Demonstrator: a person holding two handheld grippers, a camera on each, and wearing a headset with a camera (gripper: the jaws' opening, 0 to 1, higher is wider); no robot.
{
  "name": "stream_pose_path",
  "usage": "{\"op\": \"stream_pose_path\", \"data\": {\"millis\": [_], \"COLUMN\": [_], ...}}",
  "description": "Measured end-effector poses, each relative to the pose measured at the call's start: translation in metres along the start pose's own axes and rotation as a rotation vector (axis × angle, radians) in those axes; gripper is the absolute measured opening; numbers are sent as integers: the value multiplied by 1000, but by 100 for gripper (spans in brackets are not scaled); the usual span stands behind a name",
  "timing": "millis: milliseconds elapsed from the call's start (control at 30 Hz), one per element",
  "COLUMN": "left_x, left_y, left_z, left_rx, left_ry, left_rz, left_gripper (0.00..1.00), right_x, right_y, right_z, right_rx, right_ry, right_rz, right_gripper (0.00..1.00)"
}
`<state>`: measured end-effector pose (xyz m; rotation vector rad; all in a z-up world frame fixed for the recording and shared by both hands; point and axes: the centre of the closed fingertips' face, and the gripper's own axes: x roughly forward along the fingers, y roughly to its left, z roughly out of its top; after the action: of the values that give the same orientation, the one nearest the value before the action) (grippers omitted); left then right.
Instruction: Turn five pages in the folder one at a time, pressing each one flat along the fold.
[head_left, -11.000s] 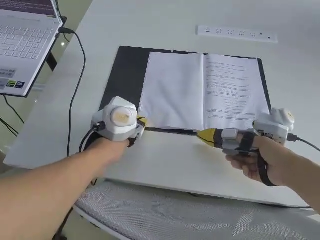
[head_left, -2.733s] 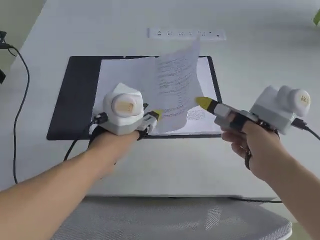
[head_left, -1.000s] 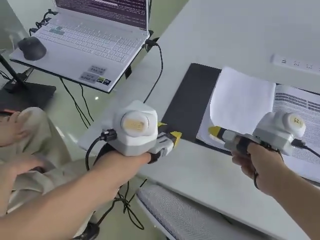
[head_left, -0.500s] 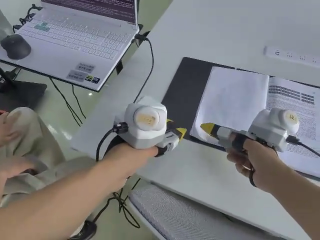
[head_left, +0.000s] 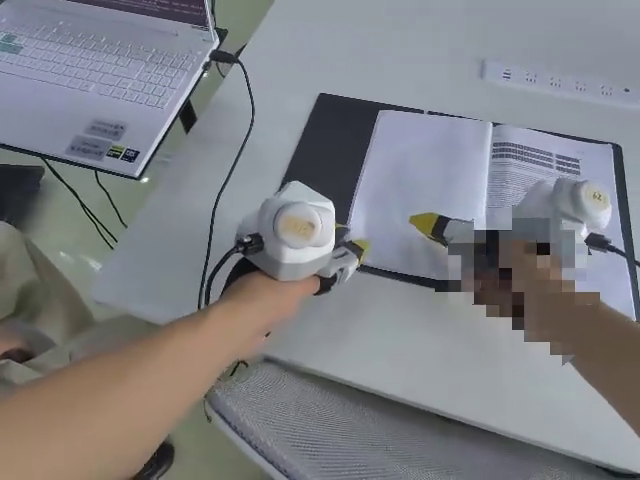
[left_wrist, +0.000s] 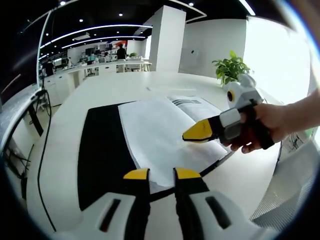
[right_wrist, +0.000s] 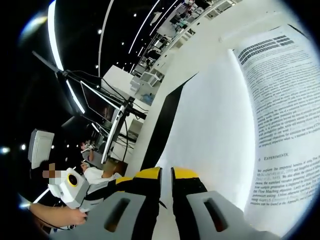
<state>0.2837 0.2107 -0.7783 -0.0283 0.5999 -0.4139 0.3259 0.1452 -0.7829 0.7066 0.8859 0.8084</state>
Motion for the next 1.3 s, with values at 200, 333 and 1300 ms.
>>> {"op": "stream_pose_path", "data": {"millis": [200, 333, 1300], "left_x": [21, 26, 32], "left_y": [-5, -6, 5], "left_z": [-4, -8, -24], "left_rx": [-9, -15, -31], "left_ry": [19, 36, 2], "left_rz": [4, 9, 96], "left_gripper": [16, 16, 6], "right_x": [-10, -14, 5], "right_y": [-15, -26, -88], "right_z": [24, 35, 128], "right_rx": [15, 24, 262], "right_ry": [-36, -44, -206], "right_rz": [-17, -23, -49], "right_gripper": [7, 6, 0]}}
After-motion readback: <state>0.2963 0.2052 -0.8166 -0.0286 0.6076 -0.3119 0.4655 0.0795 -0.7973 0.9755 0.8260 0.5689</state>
